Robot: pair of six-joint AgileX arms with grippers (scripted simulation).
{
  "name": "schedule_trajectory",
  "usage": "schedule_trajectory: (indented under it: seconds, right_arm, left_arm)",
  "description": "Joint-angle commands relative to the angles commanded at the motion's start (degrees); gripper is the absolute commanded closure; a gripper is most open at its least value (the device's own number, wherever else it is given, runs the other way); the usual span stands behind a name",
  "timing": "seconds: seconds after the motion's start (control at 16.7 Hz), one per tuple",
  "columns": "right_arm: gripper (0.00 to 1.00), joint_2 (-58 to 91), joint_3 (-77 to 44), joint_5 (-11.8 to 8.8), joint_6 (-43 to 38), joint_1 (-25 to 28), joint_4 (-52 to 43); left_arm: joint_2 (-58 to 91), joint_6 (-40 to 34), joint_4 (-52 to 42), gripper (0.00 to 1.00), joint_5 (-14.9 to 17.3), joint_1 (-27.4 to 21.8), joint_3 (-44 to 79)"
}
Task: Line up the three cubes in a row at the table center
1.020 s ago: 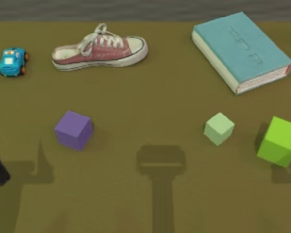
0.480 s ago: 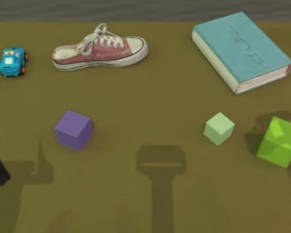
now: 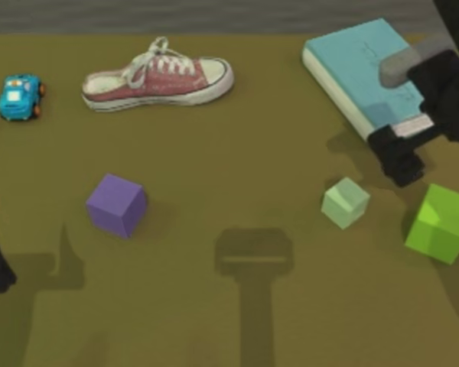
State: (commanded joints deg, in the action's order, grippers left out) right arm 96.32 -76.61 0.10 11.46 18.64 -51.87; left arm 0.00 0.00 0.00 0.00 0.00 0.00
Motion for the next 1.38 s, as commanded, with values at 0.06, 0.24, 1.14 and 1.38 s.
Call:
schedule_trajectory:
  seconds: [0.06,0.24,1.14,1.38]
  right_arm:
    - [0.0,4.8,-4.1,0.0,0.6,1.0,-2.7]
    - [0.0,17.2,-14.9,0.0,2.1,3.5,-9.3]
    - [0.0,30.8,-23.3,0.1,3.8,6.0,-11.1]
    - [0.0,34.3,-17.7,0.1,3.6,6.1,-1.3]
  left_arm:
    - [0.0,0.0,0.0,0.0,0.0,0.0,0.0]
    - [0.0,0.0,0.0,0.0,0.0,0.0,0.0]
    - [0.0,0.0,0.0,0.0,0.0,0.0,0.0]
    - [0.0,0.0,0.0,0.0,0.0,0.0,0.0]
